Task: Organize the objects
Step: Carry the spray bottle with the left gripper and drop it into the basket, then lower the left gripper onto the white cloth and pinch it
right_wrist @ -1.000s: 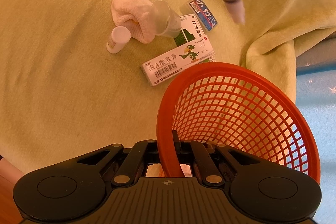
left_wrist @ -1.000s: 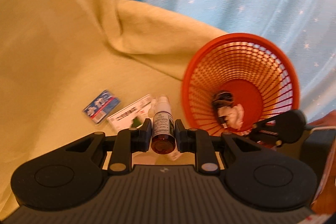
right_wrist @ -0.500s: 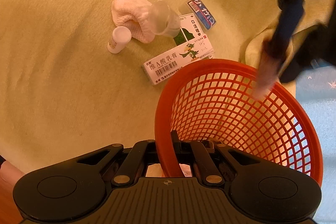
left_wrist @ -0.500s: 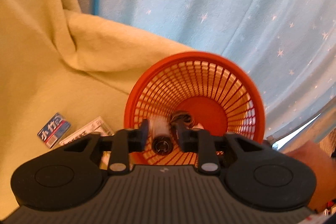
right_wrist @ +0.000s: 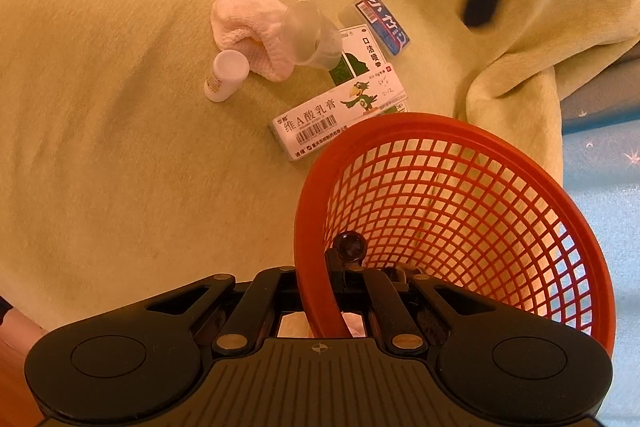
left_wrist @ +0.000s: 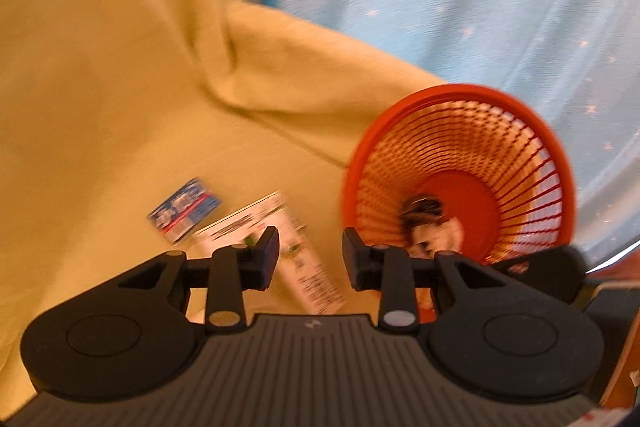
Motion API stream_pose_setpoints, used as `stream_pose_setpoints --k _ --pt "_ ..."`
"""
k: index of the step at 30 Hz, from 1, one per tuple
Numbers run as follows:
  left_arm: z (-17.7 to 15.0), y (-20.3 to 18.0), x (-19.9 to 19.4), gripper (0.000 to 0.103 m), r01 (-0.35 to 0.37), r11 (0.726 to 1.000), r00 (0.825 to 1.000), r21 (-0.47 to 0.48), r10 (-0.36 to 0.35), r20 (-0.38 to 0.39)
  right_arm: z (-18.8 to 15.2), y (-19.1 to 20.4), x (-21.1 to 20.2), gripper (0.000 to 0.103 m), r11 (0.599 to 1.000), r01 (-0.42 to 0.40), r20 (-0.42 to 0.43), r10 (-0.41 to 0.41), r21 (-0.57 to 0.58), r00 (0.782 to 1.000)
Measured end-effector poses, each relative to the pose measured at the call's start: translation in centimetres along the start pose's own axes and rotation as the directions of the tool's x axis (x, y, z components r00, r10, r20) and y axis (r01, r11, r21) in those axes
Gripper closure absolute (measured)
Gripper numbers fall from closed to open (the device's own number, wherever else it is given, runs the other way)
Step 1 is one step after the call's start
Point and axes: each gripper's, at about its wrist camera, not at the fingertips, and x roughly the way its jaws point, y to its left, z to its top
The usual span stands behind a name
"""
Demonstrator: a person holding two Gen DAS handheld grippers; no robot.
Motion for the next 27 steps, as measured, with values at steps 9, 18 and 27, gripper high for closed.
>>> stream_pose_setpoints --k 9,18,27 --pt "-3.8 4.7 -1.2 0.070 -0.113 0.992 0.992 -0.062 0.110 -0.056 -0.1 0.0 -0.1 0.103 1.000 -0.001 -0.005 0.001 0.000 1.000" --pt "-6.9 6.0 -1.3 0.060 -0.149 0.987 0.984 -0.057 0.142 -0.104 -0.1 0.1 -0.2 0.103 1.000 -0.002 -0.011 0.002 0.000 1.000" --pt "-8.5 6.0 -0.5 0.053 -0.158 0.987 0.979 -0.034 0.152 -0.140 -0.1 0.2 -0.3 0.103 1.000 -0.002 -0.013 0.002 -0.001 1.000"
